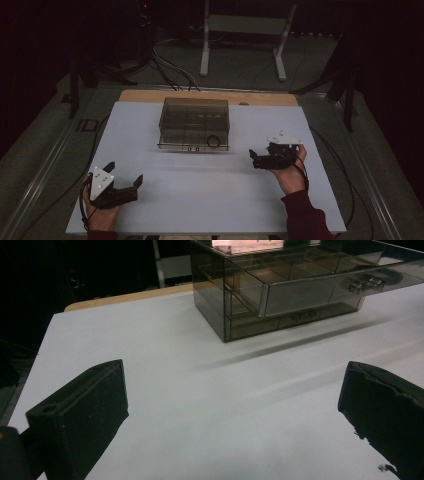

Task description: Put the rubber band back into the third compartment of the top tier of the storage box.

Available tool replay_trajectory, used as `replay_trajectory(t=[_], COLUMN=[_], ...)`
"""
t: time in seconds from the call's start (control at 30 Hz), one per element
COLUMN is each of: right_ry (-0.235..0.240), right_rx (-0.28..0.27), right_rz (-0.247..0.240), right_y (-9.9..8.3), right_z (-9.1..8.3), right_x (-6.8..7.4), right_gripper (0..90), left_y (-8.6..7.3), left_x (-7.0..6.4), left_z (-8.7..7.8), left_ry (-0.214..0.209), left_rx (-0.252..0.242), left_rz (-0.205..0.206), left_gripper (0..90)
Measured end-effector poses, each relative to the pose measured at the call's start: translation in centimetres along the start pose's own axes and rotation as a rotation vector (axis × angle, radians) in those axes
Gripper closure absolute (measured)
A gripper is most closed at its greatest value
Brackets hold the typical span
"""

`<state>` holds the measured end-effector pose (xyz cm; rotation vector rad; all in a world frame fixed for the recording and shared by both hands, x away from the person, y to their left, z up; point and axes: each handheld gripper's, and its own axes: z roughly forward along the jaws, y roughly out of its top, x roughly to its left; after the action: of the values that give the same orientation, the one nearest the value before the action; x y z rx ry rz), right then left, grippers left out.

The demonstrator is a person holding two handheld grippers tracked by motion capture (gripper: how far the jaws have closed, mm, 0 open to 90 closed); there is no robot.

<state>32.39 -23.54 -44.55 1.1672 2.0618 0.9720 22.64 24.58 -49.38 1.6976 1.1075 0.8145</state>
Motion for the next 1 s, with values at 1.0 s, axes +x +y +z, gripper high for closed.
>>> replay_trajectory(t=[1.0], right_ry=[0.038], right_rx=[-0.185], right_rz=[0.14], right_y=[-8.6], right_z=[-4.2], right_x=[-1.8], right_gripper=[0.1], left_y=[0.0], left_x=[0.1], left_z=[-0.2], left_ry=[-0.011], left_rx=[-0.028], left_rz=[-0.003], left_gripper=[0.4])
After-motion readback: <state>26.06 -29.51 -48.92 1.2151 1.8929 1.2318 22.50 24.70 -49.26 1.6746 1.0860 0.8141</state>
